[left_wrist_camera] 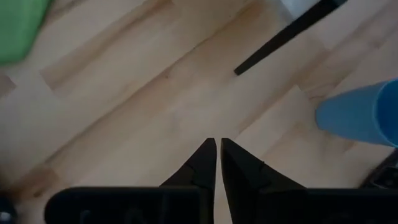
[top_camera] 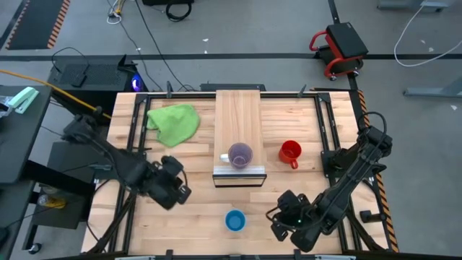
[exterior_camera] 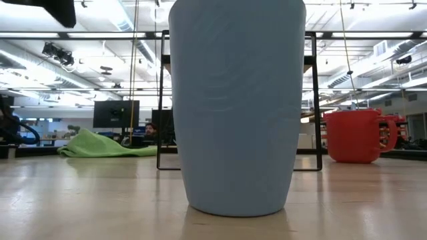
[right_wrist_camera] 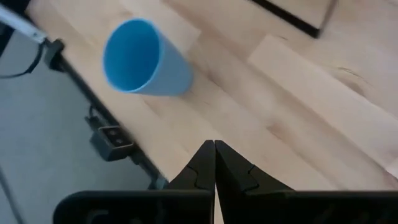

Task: Stack small to large cups/mugs on shelf
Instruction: Put the blue cup on the shelf

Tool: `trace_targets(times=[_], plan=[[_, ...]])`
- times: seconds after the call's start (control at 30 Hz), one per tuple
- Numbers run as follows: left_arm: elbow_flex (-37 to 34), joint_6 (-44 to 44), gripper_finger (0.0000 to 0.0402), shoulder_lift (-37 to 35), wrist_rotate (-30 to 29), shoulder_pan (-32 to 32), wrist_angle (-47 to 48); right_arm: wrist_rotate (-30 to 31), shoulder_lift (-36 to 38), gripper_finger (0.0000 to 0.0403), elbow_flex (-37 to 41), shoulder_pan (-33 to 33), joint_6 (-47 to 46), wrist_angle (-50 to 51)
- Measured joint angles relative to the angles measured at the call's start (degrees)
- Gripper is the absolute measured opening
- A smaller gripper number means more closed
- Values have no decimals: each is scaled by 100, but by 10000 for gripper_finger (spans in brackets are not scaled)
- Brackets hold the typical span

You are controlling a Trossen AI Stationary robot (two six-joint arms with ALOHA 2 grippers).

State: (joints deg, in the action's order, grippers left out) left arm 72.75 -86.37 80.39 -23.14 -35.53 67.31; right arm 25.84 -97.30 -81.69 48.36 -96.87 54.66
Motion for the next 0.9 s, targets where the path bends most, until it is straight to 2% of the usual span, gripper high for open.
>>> trace_targets(times=[0.17,0.37,0.63,0.8,0.9], plan=[[0,-579,34,521,-2,-266,-253,42,-75,11,-4,-45,714,-752],[0,-752,34,810,-11,-554,-909,56,-330,34,-4,-469,1140,-1471],[0,-290,28,1283,-104,-822,-1859,-107,-825,85,-2,-919,565,-2134],[0,-8,35,1576,-103,-959,-2205,-88,-857,91,2,-1009,97,-2170],[0,234,42,1764,-105,-977,-2873,-96,-857,91,2,-999,-62,-2108]])
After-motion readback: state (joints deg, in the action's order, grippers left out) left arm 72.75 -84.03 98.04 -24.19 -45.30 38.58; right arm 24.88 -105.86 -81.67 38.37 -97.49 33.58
